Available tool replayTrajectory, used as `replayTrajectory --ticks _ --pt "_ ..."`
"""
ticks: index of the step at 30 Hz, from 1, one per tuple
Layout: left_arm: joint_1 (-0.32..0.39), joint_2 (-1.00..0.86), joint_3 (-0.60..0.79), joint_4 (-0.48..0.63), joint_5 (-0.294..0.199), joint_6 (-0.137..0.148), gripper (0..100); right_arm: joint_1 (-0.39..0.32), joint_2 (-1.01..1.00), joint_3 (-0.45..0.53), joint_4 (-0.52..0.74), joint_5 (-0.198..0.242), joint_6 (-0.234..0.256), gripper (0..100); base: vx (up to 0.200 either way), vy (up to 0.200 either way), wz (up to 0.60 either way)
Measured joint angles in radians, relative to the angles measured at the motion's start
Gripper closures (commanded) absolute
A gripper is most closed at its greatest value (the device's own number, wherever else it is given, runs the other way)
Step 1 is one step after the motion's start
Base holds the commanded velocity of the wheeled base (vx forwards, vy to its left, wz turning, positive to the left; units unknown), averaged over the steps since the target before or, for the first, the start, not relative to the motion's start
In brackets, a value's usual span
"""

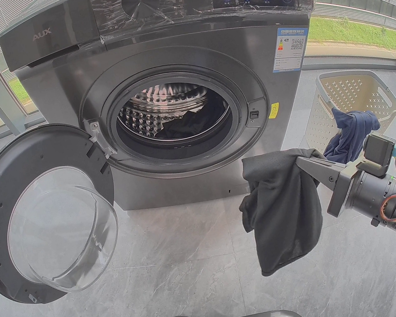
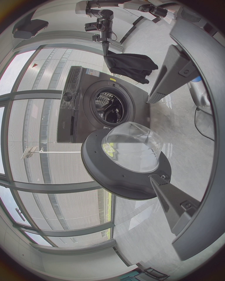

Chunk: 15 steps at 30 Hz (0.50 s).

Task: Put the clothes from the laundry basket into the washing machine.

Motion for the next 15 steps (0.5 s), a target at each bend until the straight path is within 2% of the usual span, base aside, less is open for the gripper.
replayTrajectory --ticks 3,8,15 --pt "0.0 0.0 0.0 -0.001 0.001 0.003 0 0.004 0.001 0.0 0.001 0.002 0.0 100 0.0 0.2 0.0" --pt "0.001 0.0 0.0 -0.002 0.003 0.024 0 0.027 0.041 0.016 -0.017 0.003 0.008 100 0.0 0.0 0.0" --pt "0.002 0.0 0.0 -0.002 0.003 0.033 0 0.046 0.163 -0.013 -0.226 0.006 0.003 100 0.0 0.0 0.0"
